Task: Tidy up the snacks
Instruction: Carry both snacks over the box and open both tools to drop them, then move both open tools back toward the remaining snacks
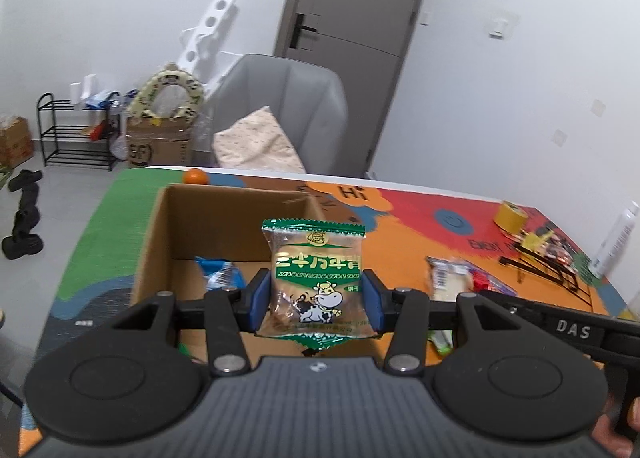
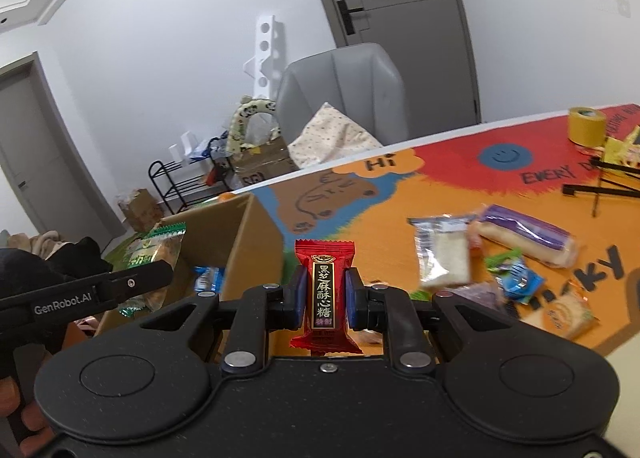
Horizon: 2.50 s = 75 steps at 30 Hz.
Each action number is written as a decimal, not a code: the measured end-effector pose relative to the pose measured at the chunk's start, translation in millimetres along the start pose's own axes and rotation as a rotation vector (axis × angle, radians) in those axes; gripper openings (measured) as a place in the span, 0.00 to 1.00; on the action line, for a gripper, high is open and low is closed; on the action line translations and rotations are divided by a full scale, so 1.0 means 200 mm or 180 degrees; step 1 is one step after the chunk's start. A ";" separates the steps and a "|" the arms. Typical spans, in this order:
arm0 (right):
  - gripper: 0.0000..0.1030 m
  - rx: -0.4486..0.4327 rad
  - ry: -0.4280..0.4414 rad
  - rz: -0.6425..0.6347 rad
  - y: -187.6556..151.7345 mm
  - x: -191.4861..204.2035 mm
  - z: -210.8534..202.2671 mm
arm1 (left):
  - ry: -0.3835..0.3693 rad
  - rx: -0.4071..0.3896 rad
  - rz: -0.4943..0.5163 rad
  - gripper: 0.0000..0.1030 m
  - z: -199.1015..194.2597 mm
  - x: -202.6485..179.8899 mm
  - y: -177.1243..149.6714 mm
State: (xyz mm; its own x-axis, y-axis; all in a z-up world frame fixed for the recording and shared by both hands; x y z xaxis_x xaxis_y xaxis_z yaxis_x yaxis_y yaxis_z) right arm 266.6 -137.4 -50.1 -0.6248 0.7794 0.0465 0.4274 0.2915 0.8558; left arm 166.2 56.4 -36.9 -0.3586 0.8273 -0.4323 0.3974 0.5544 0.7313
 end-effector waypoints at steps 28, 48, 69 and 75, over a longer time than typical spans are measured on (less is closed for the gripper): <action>0.65 -0.0129 0.0343 -0.0113 0.12 0.31 0.07 | 0.0248 -0.0137 -0.0420 0.82 -0.10 0.32 0.09; 1.00 -0.0005 -0.0183 0.0232 -0.10 -0.12 -0.08 | 0.0140 -0.0053 -0.0179 0.91 0.00 0.05 -0.03; 1.00 0.0060 -0.0560 0.0519 -0.29 -0.50 -0.22 | -0.0166 0.0149 0.0053 0.91 0.11 -0.31 -0.20; 1.00 0.0086 -0.0612 0.0572 -0.34 -0.58 -0.23 | -0.0298 0.0247 0.0165 0.91 0.15 -0.41 -0.27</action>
State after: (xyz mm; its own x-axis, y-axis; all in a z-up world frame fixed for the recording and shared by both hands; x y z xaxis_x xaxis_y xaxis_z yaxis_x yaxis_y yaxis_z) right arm 279.9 -273.7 -89.8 -0.4027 0.9103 0.0956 0.5391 0.1515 0.8285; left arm 199.2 -38.8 -55.4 -0.2571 0.8578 -0.4450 0.4789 0.5130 0.7124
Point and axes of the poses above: each gripper's, at about its wrist camera, not at the fingertips, and z roughly the way its jaws point, x to its left, y to its top, the point moved 3 cm from there along z, roughly the way its jaws point, and after that the axes turned 15 degrees about -z, right-handed, at the moved point
